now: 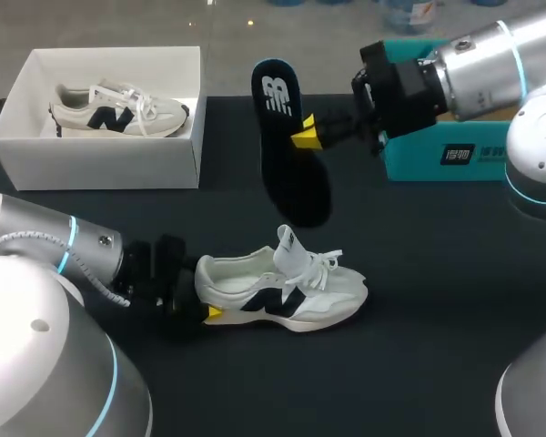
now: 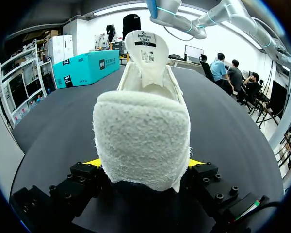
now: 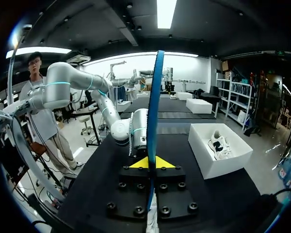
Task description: Take the shoe out of the shoebox, open the shoe tongue, remove and reinsert the insole, then place the shoe into the shoebox
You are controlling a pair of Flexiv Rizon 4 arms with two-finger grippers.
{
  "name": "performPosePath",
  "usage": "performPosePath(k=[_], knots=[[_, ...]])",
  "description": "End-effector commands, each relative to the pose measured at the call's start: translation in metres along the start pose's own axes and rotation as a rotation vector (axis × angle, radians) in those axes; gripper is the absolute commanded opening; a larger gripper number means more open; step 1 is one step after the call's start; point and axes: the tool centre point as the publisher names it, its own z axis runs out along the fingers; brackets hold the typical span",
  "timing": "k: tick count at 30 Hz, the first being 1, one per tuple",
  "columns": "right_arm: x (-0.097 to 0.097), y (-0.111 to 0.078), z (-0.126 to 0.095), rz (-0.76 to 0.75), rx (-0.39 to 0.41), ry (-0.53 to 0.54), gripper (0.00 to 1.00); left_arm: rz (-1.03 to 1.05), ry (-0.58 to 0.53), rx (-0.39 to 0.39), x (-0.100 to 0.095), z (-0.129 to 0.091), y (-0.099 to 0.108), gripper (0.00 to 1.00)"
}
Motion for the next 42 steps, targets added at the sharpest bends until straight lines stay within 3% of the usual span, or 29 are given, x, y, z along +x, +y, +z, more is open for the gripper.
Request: performPosePath(k=[1, 17, 25, 42], knots=[[0.02, -0.003, -0.027, 0.041, -0.03, -0.023, 0.0, 0.0, -0.002, -0.002, 0.001, 0.001, 0.001, 0.0], [0.056, -0.003, -0.051, 0.319, -0.168, 0.08, 0.0, 0.0, -0.002, -0.002, 0.001, 0.001, 0.001, 0.0], [0.072, -0.009, -0.054, 0.425, -0.144, 0.083, 0.0, 0.0, -0.002, -0.002, 0.001, 0.001, 0.001, 0.0], [0.095, -0.009, -0.06, 0.436, -0.076, 0.031, 0.0, 0.0, -0.002, -0.002, 0.001, 0.001, 0.001, 0.0]])
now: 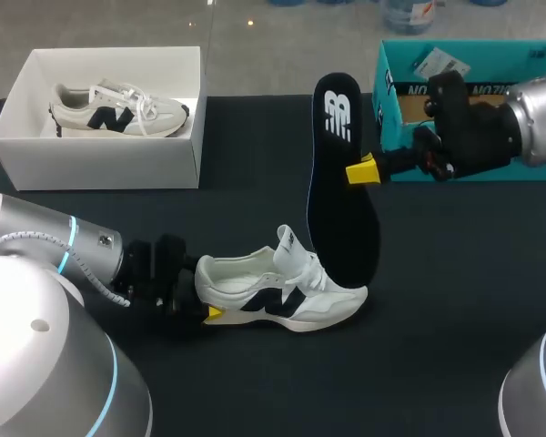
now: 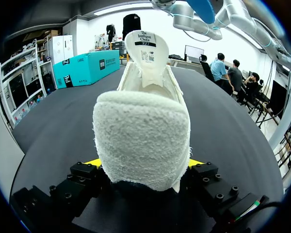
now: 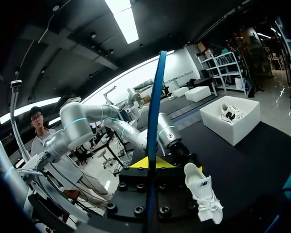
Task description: Take the shoe out of the shoebox, open the shoe tongue, remove and reinsert the insole, then place the shoe into the shoebox
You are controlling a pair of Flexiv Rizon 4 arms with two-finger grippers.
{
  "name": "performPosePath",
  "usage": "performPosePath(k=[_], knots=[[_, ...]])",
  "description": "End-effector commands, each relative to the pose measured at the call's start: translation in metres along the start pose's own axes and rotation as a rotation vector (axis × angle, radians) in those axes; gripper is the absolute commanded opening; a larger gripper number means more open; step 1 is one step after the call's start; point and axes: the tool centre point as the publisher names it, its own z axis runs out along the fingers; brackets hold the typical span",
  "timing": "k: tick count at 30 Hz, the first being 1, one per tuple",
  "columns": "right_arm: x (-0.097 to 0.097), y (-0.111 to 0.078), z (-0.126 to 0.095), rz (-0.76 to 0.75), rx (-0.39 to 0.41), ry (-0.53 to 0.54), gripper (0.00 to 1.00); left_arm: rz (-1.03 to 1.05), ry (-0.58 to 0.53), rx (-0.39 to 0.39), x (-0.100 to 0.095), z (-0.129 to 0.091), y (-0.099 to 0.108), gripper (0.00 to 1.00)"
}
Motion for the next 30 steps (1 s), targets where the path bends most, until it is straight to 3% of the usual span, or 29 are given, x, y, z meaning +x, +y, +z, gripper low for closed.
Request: performPosePath(k=[1, 30], knots=[[0.0099, -0.0021, -0.0045, -0.016, -0.007, -0.062, 0.0, 0.0, -0.002, -0.002, 0.0008, 0.0011, 0.0012, 0.0], [0.0101, -0.0019, -0.0056, -0.019, 0.001, -0.079, 0.0, 0.0, -0.002, -0.002, 0.0008, 0.0011, 0.0012, 0.0]])
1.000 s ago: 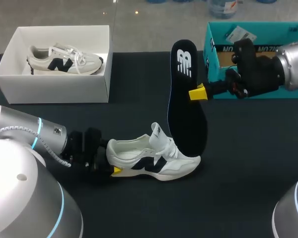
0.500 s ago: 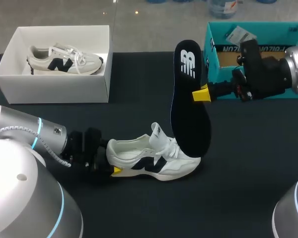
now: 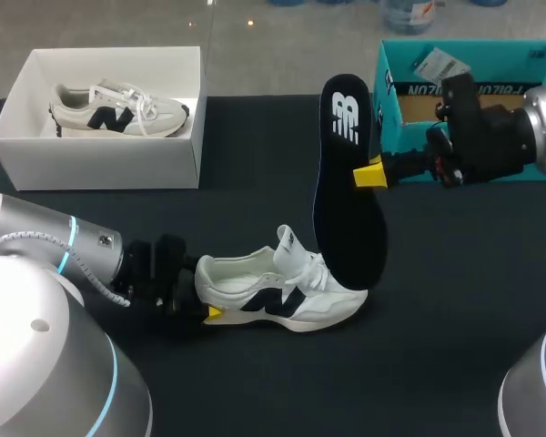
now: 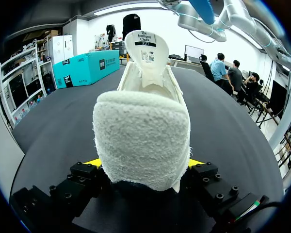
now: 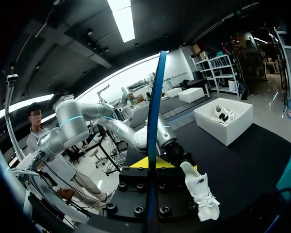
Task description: Take the shoe out of the shoebox, open the shoe tongue, remove and reinsert the insole, then place the shoe into the shoebox
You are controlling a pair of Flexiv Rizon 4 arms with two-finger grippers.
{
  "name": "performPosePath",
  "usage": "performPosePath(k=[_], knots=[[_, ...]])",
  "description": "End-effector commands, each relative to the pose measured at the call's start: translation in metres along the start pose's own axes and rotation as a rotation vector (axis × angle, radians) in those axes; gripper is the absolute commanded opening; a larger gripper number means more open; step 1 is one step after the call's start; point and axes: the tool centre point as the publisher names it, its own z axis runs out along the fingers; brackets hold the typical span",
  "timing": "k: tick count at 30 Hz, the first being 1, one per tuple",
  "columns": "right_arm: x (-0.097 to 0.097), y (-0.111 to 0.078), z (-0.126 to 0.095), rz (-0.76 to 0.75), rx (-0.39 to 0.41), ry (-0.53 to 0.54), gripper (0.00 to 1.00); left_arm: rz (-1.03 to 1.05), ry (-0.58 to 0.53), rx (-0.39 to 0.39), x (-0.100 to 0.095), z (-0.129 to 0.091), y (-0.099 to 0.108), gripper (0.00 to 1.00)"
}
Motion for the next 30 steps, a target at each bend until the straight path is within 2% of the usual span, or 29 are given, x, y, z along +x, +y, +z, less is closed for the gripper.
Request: performPosePath(k=[1, 9, 10, 11, 12, 13, 14, 15, 24, 30], knots=[[0.0, -0.0002, 0.0017, 0.001, 0.002, -0.002, 0.0, 0.0, -0.002, -0.002, 0.0008, 0.001, 0.0012, 0.0], [0.0, -0.0002, 0.0017, 0.001, 0.002, -0.002, 0.0, 0.0, -0.002, -0.002, 0.0008, 0.001, 0.0012, 0.0], [0.0, -0.0002, 0.0017, 0.001, 0.002, -0.002, 0.0, 0.0, -0.002, -0.002, 0.0008, 0.001, 0.0012, 0.01], [0.0, -0.0002, 0.0017, 0.001, 0.002, -0.002, 0.0, 0.0, -0.002, -0.002, 0.0008, 0.001, 0.0012, 0.07], [0.0, -0.0002, 0.0017, 0.001, 0.002, -0.002, 0.0, 0.0, -0.002, -0.002, 0.0008, 0.001, 0.0012, 0.27], [0.0, -0.0002, 0.0017, 0.001, 0.002, -0.002, 0.0, 0.0, -0.002, -0.002, 0.0008, 0.001, 0.0012, 0.39], [0.0, -0.0002, 0.0017, 0.001, 0.002, -0.002, 0.0, 0.0, -0.002, -0.002, 0.0008, 0.001, 0.0012, 0.64], [0.0, -0.0002, 0.0017, 0.001, 0.002, -0.002, 0.0, 0.0, -0.002, -0.002, 0.0008, 0.001, 0.0012, 1.0], [0.0, -0.0002, 0.0017, 0.001, 0.002, -0.002, 0.0, 0.0, -0.002, -0.002, 0.0008, 0.001, 0.0012, 1.0], [0.0, -0.0002, 0.0017, 0.001, 0.002, -0.002, 0.0, 0.018, 0.045, -0.055, -0.0046, -0.0063, 0.0063, 1.0]])
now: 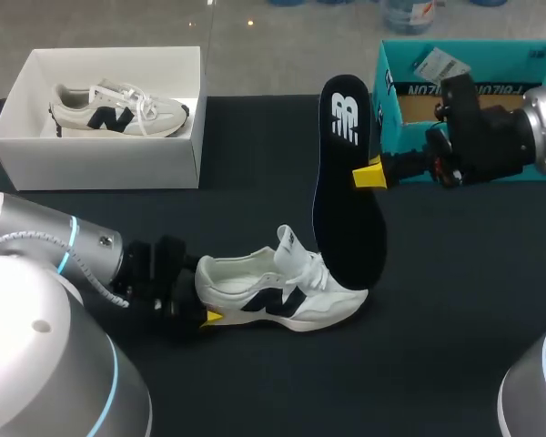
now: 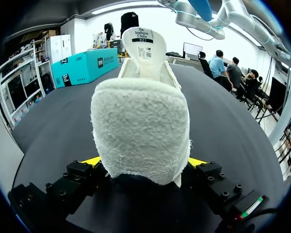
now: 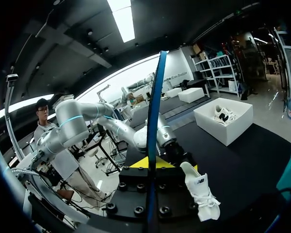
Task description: Take the shoe out of the shoebox, open the shoe tongue, remove and reinsert the insole, then place the shoe into the shoebox
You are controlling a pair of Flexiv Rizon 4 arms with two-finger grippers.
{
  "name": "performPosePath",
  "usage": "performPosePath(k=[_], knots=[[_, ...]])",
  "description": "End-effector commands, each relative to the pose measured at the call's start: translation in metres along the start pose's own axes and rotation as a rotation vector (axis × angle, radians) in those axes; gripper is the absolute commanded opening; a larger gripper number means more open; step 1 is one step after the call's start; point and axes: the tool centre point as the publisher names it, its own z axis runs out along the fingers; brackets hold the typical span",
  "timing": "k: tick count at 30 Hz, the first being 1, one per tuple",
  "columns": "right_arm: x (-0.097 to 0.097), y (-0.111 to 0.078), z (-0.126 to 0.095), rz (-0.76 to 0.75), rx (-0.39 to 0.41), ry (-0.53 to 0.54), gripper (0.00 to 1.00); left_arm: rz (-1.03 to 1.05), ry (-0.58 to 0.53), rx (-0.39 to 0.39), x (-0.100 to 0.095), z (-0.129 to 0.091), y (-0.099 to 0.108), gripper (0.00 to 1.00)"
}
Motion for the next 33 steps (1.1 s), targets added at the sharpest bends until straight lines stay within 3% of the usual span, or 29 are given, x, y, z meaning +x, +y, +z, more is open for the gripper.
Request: performPosePath(k=[1, 7, 21, 33], knots=[[0.0, 0.0, 0.001, 0.002, 0.003, -0.002, 0.0, -0.005, 0.044, -0.044, -0.006, -0.007, 0.001, 1.0], [0.0, 0.0, 0.001, 0.002, 0.003, -0.002, 0.0, 0.002, 0.038, -0.122, -0.006, -0.012, 0.002, 1.0], [0.0, 0.0, 0.001, 0.002, 0.003, -0.002, 0.0, 0.002, 0.038, -0.122, -0.006, -0.012, 0.002, 1.0], [0.0, 0.0, 0.001, 0.002, 0.003, -0.002, 0.0, 0.029, 0.07, -0.338, -0.006, -0.023, -0.013, 1.0]])
